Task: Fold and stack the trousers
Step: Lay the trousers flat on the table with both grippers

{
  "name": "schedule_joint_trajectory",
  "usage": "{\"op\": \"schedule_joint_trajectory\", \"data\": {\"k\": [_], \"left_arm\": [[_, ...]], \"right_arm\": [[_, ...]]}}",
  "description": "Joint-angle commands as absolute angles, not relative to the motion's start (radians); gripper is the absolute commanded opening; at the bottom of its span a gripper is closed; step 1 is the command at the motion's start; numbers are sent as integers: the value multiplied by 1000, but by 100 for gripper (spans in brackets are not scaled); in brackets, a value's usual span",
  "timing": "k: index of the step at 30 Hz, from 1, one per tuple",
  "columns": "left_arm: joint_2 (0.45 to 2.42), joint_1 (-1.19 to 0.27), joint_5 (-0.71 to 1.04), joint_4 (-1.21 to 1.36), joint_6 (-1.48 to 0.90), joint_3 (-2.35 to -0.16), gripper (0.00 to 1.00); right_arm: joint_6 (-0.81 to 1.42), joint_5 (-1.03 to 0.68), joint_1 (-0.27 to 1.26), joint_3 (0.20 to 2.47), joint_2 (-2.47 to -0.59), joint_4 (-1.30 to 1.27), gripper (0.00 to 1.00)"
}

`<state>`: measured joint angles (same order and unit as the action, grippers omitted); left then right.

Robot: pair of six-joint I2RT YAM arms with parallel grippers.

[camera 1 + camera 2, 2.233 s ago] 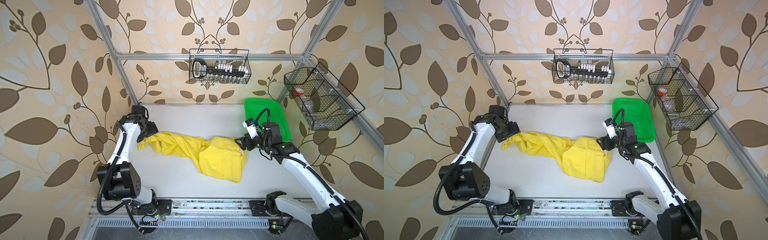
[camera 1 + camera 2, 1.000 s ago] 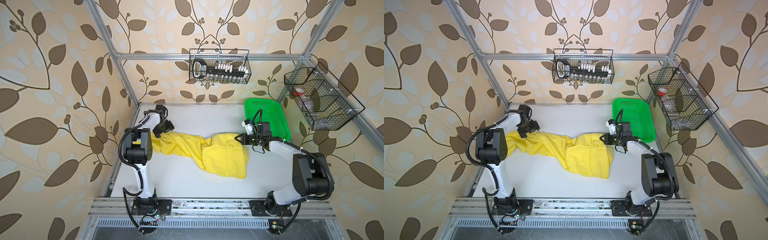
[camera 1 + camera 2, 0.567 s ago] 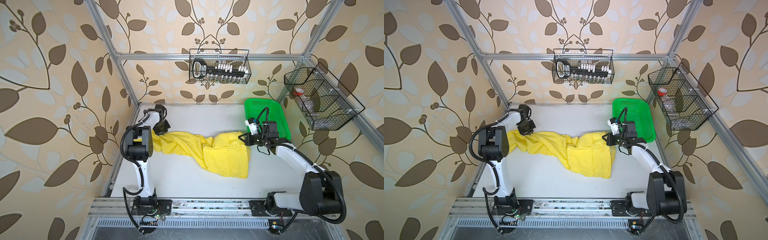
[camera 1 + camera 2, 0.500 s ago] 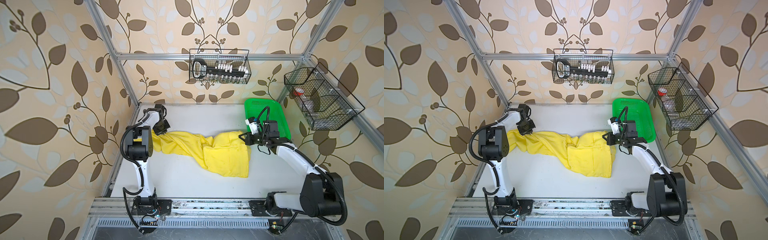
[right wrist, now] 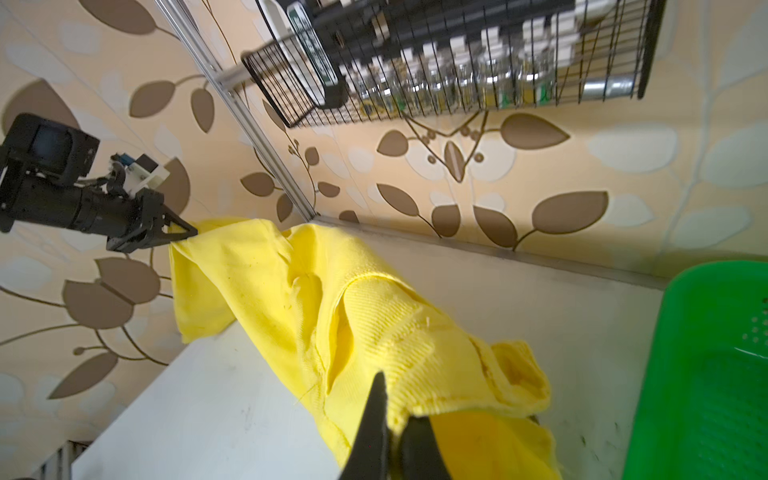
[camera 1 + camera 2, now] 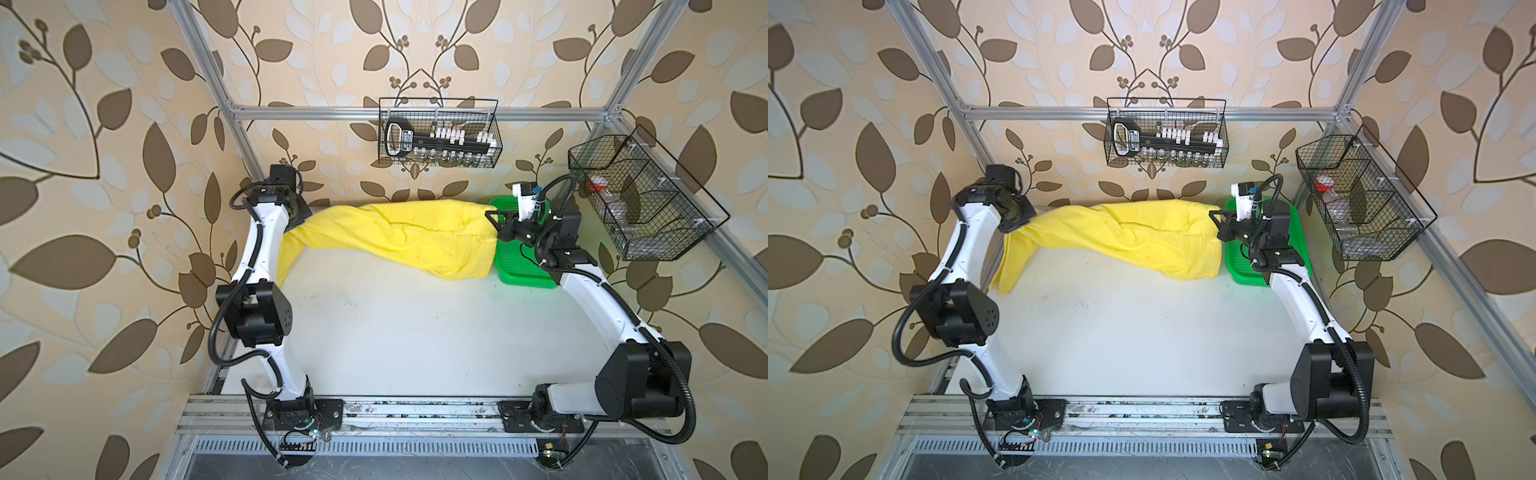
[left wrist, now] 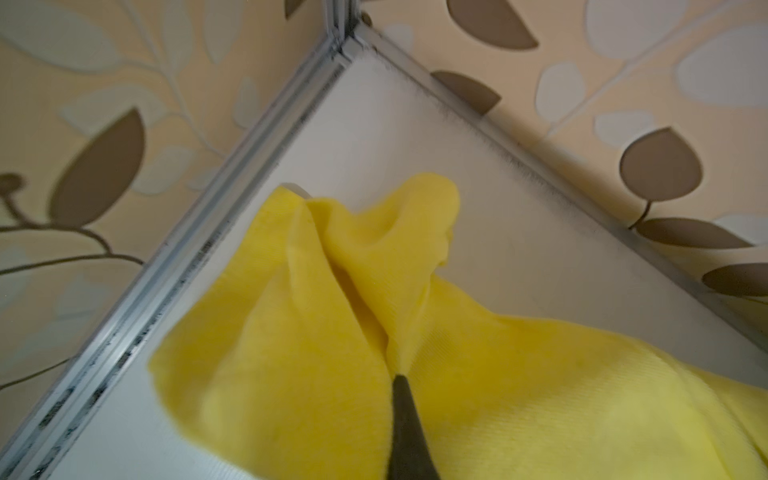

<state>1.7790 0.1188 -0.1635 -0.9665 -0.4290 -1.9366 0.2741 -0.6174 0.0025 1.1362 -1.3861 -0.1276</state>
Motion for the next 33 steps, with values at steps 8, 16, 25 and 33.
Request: {"op": "schedule_joint_trajectory", "data": {"k": [8,16,25,33], "left_arm": [[1446,122,-17,-834,-572,-1250,0],[1368,72,16,-793,-615,-969,11],[1314,74,-57,-898,-551,-1116,56],[1495,73,9,-853,-525,-1341,83]], "right_arm": [[-58,-646,75,792,-1106,120,3],[-512,-290,368,648,-953,628,10],[-538,-193,486,728,-800,785,62],[-10,-468,125,742,-804,387,77]]}}
